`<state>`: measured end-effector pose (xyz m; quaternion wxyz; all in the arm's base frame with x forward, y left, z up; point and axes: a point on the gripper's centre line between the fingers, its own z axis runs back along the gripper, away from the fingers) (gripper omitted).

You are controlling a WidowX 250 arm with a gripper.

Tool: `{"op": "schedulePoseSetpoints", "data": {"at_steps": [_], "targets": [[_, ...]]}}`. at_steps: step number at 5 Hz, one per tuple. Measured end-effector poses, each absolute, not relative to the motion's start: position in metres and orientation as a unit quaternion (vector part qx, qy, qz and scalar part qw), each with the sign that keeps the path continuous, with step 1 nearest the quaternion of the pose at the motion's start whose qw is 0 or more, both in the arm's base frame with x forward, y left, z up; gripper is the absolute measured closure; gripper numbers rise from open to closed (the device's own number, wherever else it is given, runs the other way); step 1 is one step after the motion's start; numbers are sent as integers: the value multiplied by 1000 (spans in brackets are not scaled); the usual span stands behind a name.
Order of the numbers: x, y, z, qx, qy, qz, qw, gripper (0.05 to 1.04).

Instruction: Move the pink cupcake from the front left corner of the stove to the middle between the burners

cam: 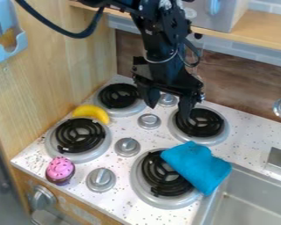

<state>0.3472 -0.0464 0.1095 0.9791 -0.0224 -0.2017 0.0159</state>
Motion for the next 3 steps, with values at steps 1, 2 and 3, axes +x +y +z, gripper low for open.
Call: {"op": "schedulePoseSetpoints", "data": {"at_steps": [1,2,3], "targets": [[346,-47,98,-22,-185,14,982,83],[379,-86,121,-74,-231,-45,969,83],[378,-96,123,-80,-232,-57,968,83]]}}
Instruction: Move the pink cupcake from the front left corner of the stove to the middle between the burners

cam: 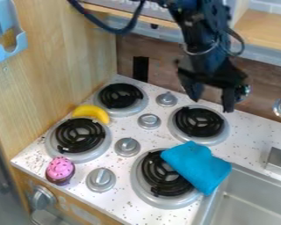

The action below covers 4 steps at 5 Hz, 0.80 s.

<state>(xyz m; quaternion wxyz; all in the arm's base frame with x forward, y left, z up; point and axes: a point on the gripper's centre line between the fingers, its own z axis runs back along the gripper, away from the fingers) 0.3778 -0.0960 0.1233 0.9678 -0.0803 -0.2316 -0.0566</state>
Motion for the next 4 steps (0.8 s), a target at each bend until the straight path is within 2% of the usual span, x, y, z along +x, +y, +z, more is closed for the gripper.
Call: {"op": "schedulePoseSetpoints", "data": {"at_steps": [1,2,3,4], "targets": [[377,-96,122,-80,-230,-54,968,83],[354,-53,97,-26,-194,4,981,83],[330,-21,95,18,-186,47,981,83],[306,2,86,47,-165,73,982,83]]}}
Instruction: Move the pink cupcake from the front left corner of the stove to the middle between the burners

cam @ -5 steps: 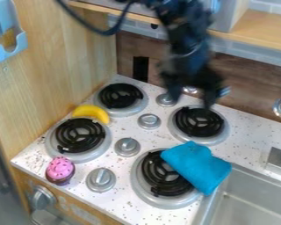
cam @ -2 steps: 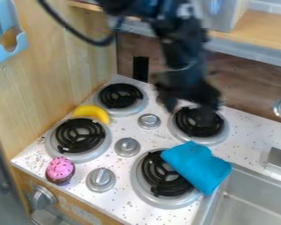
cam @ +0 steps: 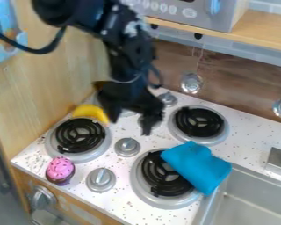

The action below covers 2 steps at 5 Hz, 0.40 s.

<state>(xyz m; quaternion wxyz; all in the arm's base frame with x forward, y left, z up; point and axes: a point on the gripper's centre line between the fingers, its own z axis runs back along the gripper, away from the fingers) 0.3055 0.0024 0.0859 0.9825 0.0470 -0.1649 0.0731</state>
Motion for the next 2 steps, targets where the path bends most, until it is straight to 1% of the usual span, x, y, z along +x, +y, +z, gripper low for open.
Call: {"op": "schedulePoseSetpoints", "data": {"at_steps": [1,2], "targets": [[292,18,76,69,-152,107,980,83],[275,52,48,66,-137,148,977,83]]}}
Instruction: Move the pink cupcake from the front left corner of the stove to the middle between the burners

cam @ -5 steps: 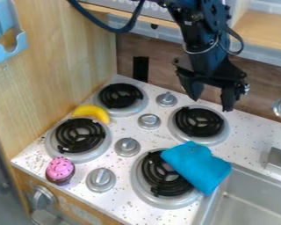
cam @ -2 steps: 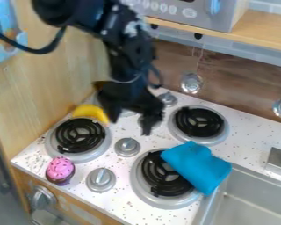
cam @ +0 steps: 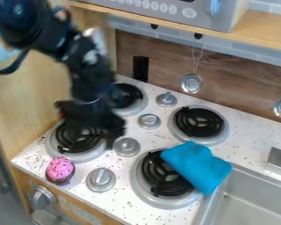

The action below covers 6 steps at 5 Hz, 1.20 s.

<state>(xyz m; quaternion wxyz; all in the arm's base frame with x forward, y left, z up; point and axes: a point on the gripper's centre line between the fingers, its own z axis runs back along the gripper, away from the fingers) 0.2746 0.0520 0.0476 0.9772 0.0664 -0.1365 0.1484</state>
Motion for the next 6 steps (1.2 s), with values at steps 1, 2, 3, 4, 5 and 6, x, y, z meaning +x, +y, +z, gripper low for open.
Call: {"op": "schedulePoseSetpoints", "data": {"at_steps": [1,2,3,4,5,6], "targets": [[263,78,28,46,-135,162,977,83],[253,100,9,37,-132,166,977,83],[246,109,-2,28,-118,168,978,83],[240,120,-11,7,-117,174,978,83],[243,122,-15,2,-123,178,976,83],[248,122,-24,-2,-130,183,974,83]]}}
